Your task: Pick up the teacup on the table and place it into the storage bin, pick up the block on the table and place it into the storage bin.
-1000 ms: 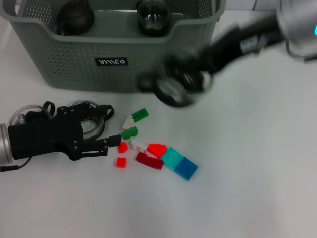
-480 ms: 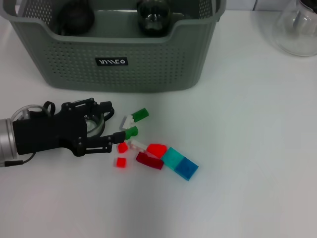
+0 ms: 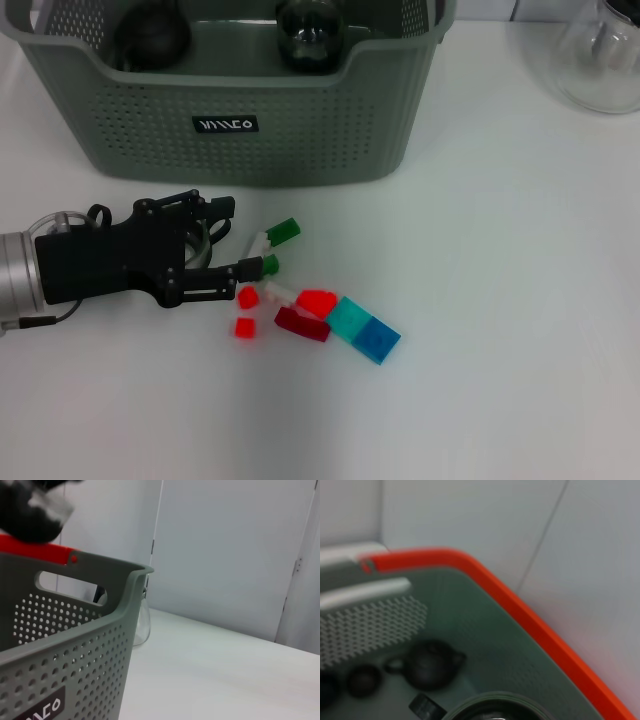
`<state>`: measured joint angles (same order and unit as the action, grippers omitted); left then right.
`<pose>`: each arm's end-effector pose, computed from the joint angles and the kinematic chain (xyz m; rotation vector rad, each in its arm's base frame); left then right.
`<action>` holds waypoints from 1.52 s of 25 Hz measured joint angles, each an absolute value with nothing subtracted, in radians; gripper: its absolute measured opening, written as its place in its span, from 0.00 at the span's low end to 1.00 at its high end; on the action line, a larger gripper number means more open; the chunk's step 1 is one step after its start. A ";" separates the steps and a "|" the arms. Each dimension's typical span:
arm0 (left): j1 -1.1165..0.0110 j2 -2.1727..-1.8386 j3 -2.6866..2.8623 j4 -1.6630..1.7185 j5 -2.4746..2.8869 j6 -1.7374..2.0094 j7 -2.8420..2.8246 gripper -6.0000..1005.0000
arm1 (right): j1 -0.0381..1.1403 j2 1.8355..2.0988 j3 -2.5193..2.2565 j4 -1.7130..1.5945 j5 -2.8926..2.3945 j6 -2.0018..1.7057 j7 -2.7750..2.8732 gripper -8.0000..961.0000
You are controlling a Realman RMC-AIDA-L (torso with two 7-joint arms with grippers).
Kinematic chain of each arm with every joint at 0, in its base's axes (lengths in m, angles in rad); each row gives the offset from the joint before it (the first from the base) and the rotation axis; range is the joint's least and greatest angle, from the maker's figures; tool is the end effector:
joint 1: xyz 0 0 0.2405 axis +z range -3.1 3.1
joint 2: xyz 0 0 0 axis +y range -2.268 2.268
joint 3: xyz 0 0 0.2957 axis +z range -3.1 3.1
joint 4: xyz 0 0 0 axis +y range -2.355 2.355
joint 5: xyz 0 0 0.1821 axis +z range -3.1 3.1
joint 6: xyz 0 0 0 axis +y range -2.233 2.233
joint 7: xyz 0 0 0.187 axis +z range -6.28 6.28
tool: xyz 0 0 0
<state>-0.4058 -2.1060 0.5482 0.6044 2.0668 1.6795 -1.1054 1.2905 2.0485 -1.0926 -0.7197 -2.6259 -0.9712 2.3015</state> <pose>-0.2874 0.2862 -0.0631 -2.7011 -0.4992 -0.7748 0.0349 0.5321 -0.0594 -2.4849 0.3073 -0.0773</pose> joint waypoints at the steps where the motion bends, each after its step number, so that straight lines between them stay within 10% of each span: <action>1: -0.406 -2.106 0.548 0.604 2.066 1.680 -1.105 0.85 | 1.299 2.052 -1.104 -0.677 -2.636 -0.926 2.289 0.13; 12: -0.407 -2.106 0.545 0.604 2.065 1.677 -1.106 0.85 | 1.311 2.097 -1.199 -0.507 -2.686 -0.757 2.269 0.14; 38: -0.417 -2.108 0.544 0.589 2.068 1.650 -1.106 0.85 | 1.307 2.095 -1.229 -0.490 -2.692 -0.896 2.275 0.17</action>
